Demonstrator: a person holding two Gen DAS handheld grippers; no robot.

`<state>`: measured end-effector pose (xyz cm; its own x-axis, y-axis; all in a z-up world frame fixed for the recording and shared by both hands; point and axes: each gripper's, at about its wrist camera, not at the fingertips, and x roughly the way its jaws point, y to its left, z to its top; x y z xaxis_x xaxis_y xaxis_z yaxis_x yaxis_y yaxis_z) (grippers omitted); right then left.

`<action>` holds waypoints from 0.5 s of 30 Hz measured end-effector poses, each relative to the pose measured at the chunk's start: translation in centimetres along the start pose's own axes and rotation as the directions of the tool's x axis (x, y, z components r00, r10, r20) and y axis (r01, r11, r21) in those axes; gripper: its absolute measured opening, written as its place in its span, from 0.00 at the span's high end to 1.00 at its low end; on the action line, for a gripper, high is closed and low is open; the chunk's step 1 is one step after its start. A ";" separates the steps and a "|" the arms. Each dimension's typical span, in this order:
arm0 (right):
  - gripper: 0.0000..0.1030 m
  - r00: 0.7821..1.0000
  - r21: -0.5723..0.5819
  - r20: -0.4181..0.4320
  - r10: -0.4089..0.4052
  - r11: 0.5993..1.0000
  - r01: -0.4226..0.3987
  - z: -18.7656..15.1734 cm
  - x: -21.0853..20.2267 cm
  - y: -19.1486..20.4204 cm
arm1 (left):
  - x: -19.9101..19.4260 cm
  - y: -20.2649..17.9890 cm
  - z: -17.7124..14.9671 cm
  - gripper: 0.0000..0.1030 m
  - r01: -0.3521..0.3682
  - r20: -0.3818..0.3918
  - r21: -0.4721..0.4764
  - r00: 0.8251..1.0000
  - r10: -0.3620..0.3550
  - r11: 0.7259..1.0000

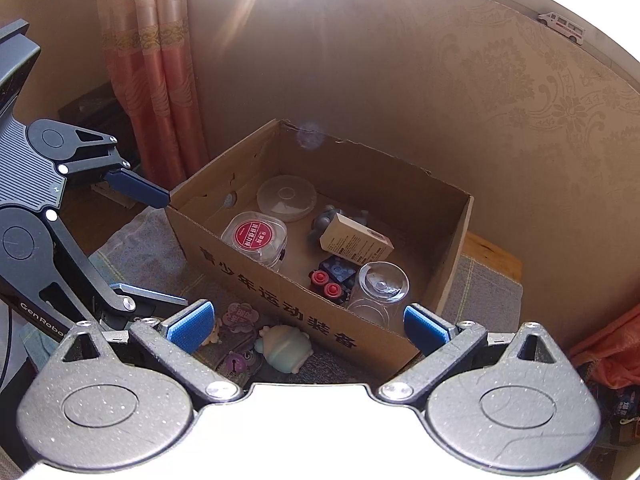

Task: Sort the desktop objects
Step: 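Withdraw both tools from the box back over the table items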

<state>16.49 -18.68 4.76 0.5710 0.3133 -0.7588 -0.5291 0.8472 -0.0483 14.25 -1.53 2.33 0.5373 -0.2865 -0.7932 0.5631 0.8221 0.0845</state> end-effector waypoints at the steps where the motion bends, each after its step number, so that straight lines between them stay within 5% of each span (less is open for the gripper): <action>1: 0.01 1.000 0.008 -0.001 0.004 1.000 -0.004 -0.4 -0.1 0.0 | 0.0 -0.2 -0.3 0.10 0.003 -0.004 -0.007 1.000 -0.003 1.000; 15: 0.01 1.000 0.094 -0.011 0.022 0.995 -0.021 -5.3 -1.1 0.1 | 1.7 -1.5 -4.1 0.10 0.039 -0.029 -0.030 0.999 -0.040 0.999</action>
<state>12.53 -21.22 2.13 0.5523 0.3272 -0.7668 -0.4795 0.8770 0.0288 11.71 -1.25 -1.58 0.4958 -0.3047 -0.8132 0.5644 0.8248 0.0351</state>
